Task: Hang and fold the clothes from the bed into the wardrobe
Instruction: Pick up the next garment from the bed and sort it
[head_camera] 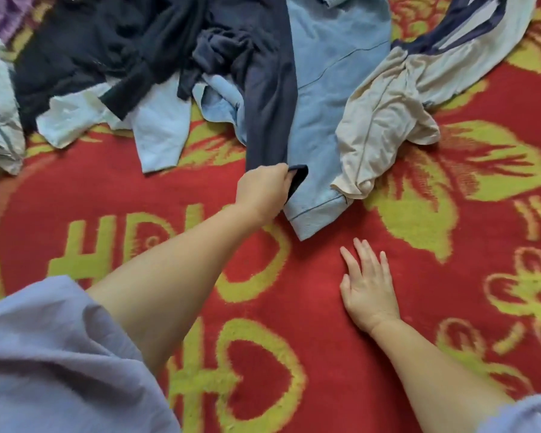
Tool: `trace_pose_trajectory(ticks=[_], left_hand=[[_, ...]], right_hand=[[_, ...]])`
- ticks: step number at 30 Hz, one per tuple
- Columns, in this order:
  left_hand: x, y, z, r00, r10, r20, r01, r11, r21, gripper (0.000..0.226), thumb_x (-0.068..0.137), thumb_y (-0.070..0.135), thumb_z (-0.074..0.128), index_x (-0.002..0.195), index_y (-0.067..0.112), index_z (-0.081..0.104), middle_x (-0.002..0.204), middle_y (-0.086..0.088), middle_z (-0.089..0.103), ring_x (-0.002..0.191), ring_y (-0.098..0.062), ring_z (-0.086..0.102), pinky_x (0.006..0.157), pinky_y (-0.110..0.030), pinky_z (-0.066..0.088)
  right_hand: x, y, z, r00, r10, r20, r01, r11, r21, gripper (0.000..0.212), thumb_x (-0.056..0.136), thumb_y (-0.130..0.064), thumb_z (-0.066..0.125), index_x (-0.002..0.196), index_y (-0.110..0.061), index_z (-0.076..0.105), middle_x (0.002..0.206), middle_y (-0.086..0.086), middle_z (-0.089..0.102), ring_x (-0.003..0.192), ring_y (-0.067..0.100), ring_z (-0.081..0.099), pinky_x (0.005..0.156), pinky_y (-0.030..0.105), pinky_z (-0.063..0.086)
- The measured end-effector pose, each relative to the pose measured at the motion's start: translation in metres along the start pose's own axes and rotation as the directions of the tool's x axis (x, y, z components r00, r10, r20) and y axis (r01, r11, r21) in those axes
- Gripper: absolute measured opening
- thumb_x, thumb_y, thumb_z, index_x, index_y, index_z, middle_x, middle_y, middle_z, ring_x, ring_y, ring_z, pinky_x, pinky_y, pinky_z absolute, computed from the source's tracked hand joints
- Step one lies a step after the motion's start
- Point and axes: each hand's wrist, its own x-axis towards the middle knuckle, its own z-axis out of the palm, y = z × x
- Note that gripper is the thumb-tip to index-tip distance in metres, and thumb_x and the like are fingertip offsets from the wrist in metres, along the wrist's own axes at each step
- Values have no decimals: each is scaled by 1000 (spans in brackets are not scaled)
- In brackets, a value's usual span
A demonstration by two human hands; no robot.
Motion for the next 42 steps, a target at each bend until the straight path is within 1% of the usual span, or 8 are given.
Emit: trace_pose_trajectory(ticks=[6,12,16,20,24,28,33,42], left_hand=[[-110,-6,-75,963,-269,30,266,919,-290,38,103,26,36,69,10,45,85,-22,64,86,-41,58,67,-41,31],[-161,58,-234,975,-209,-73,102,714,-693,48,98,32,40,54,13,35,52,-5,42,58,-25,42,60,-39,29],[-205,86,-337,988,-125,-88,-18,476,-879,49,97,35,42,55,8,46,53,-7,46,53,-19,43,60,-35,32],[-244,101,-421,992,-6,-123,-121,167,-979,42,98,28,49,60,12,53,49,0,50,46,-15,49,58,-29,42],[-251,81,-489,956,-138,-260,-283,-189,-940,33,102,33,40,93,8,59,72,0,69,68,-12,68,66,-28,52],[-256,67,-491,977,-55,-204,-202,47,-978,66,77,71,43,128,29,43,127,-4,61,119,-17,56,105,-45,36],[-299,102,-429,924,353,145,-39,466,-884,36,89,50,57,122,41,46,120,27,57,107,11,57,91,-16,45],[-300,80,-435,994,70,-89,-98,135,-986,29,101,29,43,113,14,64,107,-8,71,96,-18,68,81,-28,53]], right_hand=[[7,-47,-86,904,66,423,-112,990,84,86,92,-33,55,153,-24,-5,161,6,0,143,26,24,117,38,21],[25,-177,-225,962,-246,120,181,901,394,99,82,-39,69,152,-28,0,161,0,-1,148,15,5,118,29,17],[31,-234,-310,987,-152,43,100,815,571,71,78,-44,65,141,-28,36,145,6,38,133,24,41,103,45,42],[21,-264,-402,986,-156,-53,162,848,505,20,95,-12,51,108,1,59,102,15,62,98,25,58,74,27,36],[9,-277,-491,974,-79,-212,201,730,653,19,101,-13,43,102,-6,60,99,11,64,92,19,56,73,27,38],[-2,-282,-576,974,36,-226,190,421,887,27,102,-32,42,93,-15,61,87,4,66,80,13,62,76,31,53],[-5,-295,-636,945,236,-224,163,252,954,26,96,-29,49,83,-10,60,77,8,63,70,19,60,72,34,55],[-17,-281,-640,990,140,-2,-13,107,994,4,94,-12,58,94,-12,62,79,6,67,65,15,66,58,27,57]])
